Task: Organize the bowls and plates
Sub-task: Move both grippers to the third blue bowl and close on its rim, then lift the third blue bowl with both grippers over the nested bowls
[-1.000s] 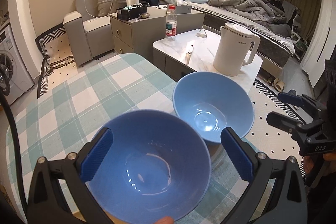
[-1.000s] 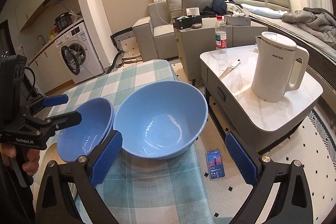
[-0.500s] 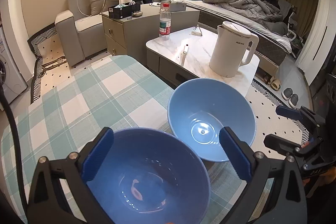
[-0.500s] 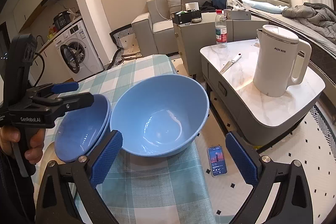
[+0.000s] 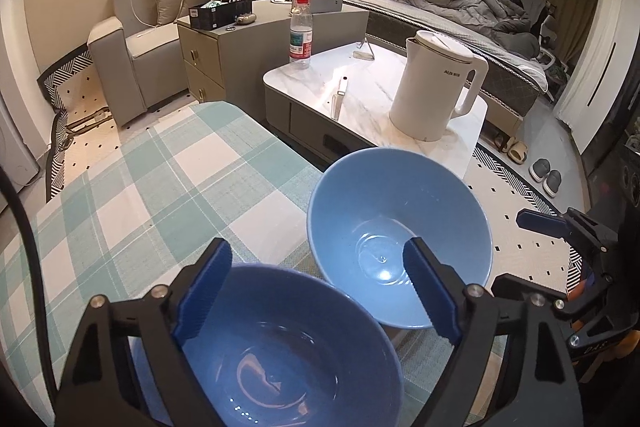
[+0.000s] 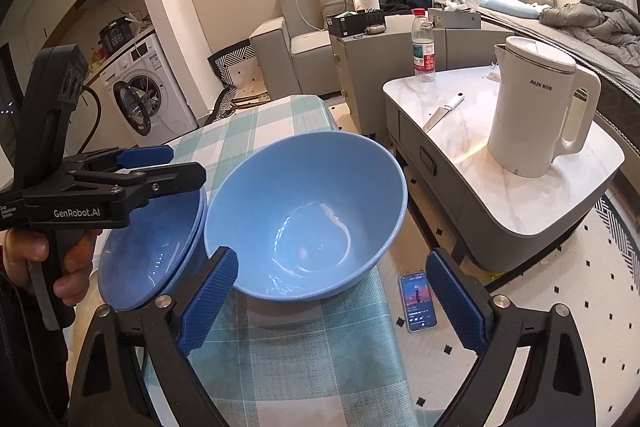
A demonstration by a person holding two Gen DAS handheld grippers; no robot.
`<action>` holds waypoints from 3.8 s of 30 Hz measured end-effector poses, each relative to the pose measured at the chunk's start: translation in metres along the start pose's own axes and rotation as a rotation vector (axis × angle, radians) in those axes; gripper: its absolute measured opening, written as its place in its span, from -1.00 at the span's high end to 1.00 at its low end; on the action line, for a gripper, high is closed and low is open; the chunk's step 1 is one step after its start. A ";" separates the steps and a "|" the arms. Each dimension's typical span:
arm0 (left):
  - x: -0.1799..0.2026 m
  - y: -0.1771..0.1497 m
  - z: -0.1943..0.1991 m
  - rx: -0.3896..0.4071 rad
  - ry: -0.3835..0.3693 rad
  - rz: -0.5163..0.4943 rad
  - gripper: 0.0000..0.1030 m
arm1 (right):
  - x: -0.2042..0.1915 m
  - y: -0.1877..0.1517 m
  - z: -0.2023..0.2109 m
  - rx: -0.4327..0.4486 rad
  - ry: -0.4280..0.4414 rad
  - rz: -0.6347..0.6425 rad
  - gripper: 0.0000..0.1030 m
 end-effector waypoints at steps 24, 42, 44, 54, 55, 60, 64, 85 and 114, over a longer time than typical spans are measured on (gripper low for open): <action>0.010 0.008 -0.047 -0.120 0.002 -0.045 0.16 | 0.004 -0.007 -0.019 -0.052 0.021 -0.016 -0.23; 0.010 0.007 -0.057 -0.146 0.008 -0.066 0.51 | 0.007 -0.007 -0.022 -0.054 0.016 -0.011 -0.04; 0.010 0.007 -0.057 -0.146 0.004 -0.062 0.51 | 0.007 -0.007 -0.022 -0.053 0.015 -0.012 -0.04; 0.011 0.006 -0.056 -0.142 -0.022 -0.056 0.51 | 0.010 -0.006 -0.020 -0.047 -0.008 -0.010 -0.04; 0.011 0.006 -0.055 -0.141 -0.026 -0.056 0.51 | 0.010 -0.007 -0.019 -0.045 -0.013 -0.010 -0.04; 0.015 0.007 -0.053 -0.130 -0.034 -0.058 0.51 | 0.011 -0.007 -0.014 -0.038 -0.024 -0.011 -0.04; 0.017 0.008 -0.049 -0.119 -0.041 -0.060 0.51 | 0.010 -0.007 -0.011 -0.033 -0.030 -0.012 -0.04; 0.020 0.003 -0.060 -0.154 0.009 -0.094 0.51 | 0.021 -0.011 -0.013 -0.047 -0.059 -0.036 -0.03; 0.026 0.004 -0.033 -0.092 -0.038 -0.107 0.51 | 0.009 -0.007 -0.003 -0.004 -0.060 -0.001 -0.03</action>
Point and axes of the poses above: each gripper's, at about its wrist camera, not at the fingertips, and z roughly against the way its jaws point, x to its right, y to its top, the point moved 1 cm from there along -z, roughly the way its jaws point, and after that the axes turned 4 degrees about z, right-handed, at the moved point
